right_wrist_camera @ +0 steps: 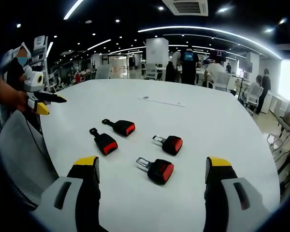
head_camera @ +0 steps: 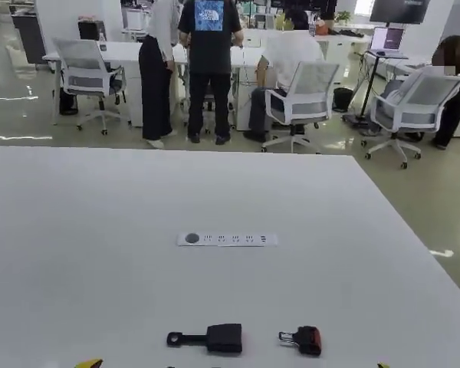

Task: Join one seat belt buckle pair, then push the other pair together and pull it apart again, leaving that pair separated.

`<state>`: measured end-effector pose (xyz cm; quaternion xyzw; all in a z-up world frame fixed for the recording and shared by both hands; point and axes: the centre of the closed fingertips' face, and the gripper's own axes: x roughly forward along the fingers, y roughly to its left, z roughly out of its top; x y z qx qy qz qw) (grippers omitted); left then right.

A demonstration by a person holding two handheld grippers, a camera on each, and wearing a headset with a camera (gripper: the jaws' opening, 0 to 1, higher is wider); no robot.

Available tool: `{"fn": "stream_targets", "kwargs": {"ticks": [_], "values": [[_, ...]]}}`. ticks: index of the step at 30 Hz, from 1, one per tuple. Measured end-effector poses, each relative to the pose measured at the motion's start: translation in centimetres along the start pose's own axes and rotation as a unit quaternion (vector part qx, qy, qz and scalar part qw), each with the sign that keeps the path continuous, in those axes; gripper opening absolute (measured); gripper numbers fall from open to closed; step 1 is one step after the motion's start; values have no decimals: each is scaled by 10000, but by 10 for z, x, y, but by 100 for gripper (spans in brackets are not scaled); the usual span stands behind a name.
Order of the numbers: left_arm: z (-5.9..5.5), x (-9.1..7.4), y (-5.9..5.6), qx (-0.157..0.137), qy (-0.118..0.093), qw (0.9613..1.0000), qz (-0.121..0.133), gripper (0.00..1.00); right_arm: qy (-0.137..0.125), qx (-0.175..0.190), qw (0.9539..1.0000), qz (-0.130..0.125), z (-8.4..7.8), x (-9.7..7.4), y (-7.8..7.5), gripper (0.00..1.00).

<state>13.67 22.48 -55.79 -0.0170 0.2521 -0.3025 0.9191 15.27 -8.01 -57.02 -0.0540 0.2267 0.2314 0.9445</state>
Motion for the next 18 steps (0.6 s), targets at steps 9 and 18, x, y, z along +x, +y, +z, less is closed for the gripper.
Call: {"fn": "stream_targets", "kwargs": {"ticks": [9,18], "values": [[0,0,5,3,-20,10000,17,100,-17,-19,10000,5,3,2,0,89],[0,1,4,21,-24,10000,-3,100,-21,-9,10000,-24,1,0,-5,89]]}}
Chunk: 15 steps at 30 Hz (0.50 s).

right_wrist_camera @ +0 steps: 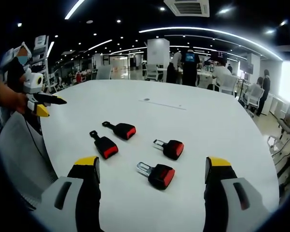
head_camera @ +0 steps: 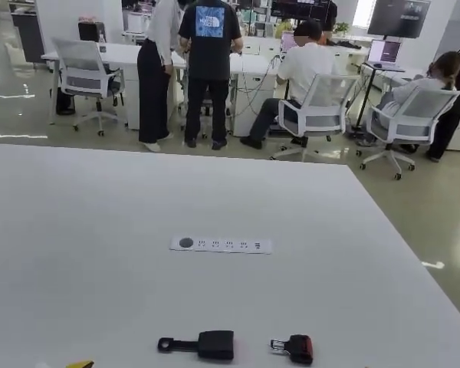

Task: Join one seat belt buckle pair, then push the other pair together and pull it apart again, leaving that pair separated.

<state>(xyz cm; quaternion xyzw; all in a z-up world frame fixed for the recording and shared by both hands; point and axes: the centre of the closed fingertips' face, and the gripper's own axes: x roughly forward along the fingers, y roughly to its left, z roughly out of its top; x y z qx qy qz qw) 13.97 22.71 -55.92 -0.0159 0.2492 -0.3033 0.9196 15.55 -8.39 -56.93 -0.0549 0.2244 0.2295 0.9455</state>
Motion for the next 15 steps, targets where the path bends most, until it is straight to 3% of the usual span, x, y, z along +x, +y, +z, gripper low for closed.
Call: {"fn": "stream_targets", "kwargs": {"ticks": [6,15], "values": [[4,-2,-4,16,-10,10000,6,100,-15,2,10000,1,2,0,1,89],[4,-3,-1,25,-19,10000,25,100,-21,-8,10000,33,1,1,2,89]]}}
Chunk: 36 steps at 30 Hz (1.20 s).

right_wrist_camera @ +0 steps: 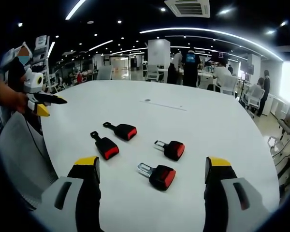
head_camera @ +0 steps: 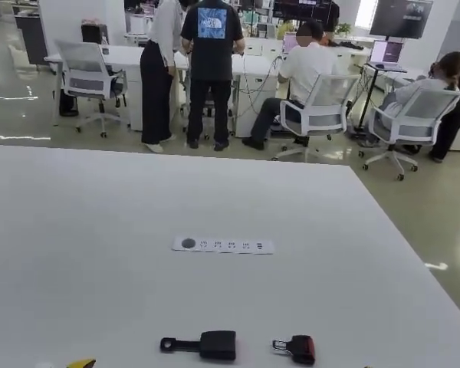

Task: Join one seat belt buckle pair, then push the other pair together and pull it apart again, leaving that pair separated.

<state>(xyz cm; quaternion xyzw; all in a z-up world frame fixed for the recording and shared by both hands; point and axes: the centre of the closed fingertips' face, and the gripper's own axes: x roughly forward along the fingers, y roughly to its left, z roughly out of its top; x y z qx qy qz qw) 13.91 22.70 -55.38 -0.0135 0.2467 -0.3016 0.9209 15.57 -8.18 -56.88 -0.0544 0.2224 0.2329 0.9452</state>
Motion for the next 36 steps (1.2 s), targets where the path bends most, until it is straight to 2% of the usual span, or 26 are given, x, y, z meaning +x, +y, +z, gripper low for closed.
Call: {"fn": "stream_targets", "kwargs": {"ticks": [7,36], "values": [[-1,1,3,32,0,10000,-7,100,-8,-11,10000,-6,1,-2,-1,89],[-2,4,-7,49,44,10000,-66,100,-4,14,10000,-33,-1,-6,-1,89]]}}
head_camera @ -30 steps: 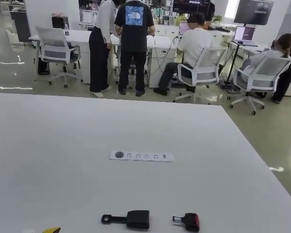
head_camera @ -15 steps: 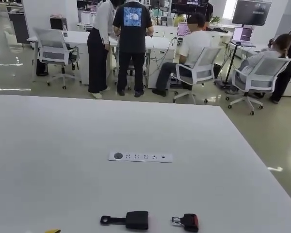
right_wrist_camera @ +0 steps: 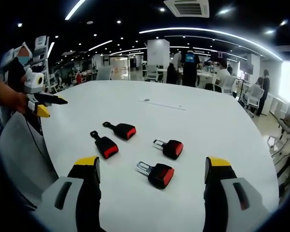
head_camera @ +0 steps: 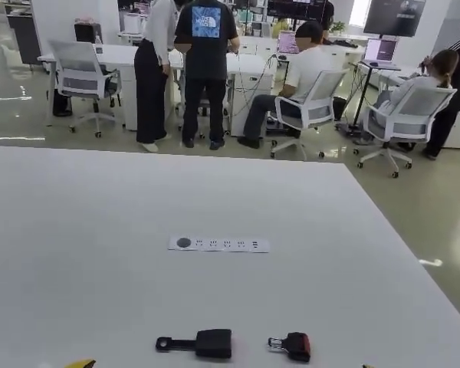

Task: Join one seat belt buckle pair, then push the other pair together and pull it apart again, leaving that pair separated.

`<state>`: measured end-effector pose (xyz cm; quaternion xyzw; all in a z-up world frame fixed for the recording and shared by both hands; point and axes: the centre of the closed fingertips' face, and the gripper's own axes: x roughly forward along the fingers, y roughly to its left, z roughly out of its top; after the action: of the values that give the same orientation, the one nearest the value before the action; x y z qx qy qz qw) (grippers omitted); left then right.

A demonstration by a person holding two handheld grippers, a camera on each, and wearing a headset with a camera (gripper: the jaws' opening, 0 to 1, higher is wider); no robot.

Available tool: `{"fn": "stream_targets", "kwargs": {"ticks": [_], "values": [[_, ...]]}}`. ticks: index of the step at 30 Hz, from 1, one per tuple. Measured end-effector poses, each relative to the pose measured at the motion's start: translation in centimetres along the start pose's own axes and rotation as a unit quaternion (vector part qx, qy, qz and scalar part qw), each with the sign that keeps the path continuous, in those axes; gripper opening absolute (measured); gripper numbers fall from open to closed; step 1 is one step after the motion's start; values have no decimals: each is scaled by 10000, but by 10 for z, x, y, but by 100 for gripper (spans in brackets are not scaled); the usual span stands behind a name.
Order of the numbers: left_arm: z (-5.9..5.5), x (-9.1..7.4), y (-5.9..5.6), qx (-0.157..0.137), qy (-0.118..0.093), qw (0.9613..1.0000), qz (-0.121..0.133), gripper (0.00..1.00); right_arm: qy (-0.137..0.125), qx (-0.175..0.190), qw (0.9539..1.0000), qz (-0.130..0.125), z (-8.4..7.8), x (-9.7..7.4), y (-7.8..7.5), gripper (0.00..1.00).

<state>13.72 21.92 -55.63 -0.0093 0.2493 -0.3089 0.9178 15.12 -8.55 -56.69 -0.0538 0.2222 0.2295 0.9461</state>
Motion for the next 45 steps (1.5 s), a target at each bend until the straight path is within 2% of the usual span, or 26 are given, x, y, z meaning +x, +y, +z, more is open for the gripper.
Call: {"fn": "stream_targets", "kwargs": {"ticks": [5,14,19,25,29,33,41,43,44,45], "values": [[0,2,-2,10,16,10000,-30,100,-9,-4,10000,-1,0,0,-1,89],[8,8,-7,52,-11,10000,-68,100,-60,6,10000,-65,3,-3,-9,89],[11,7,-12,75,13,9999,-77,100,-90,25,9999,-76,4,-3,-9,89],[11,9,-12,79,12,9999,-86,100,-93,21,9999,-57,6,-3,-8,89],[7,12,-10,77,13,9999,-103,100,-93,16,9999,-64,8,-4,-9,89],[11,15,-12,80,26,9999,-130,100,-77,1,10000,-53,9,-5,-7,89],[6,24,-11,75,94,9997,-195,100,5,-14,10000,6,7,-2,-8,89],[13,23,-23,81,117,9997,-211,100,32,-19,10000,22,3,2,-10,89],[6,27,-15,80,133,9996,-224,100,39,-21,10000,34,2,3,-11,88],[4,29,-13,77,143,9996,-232,100,58,-25,10000,40,0,4,-10,88]]}}
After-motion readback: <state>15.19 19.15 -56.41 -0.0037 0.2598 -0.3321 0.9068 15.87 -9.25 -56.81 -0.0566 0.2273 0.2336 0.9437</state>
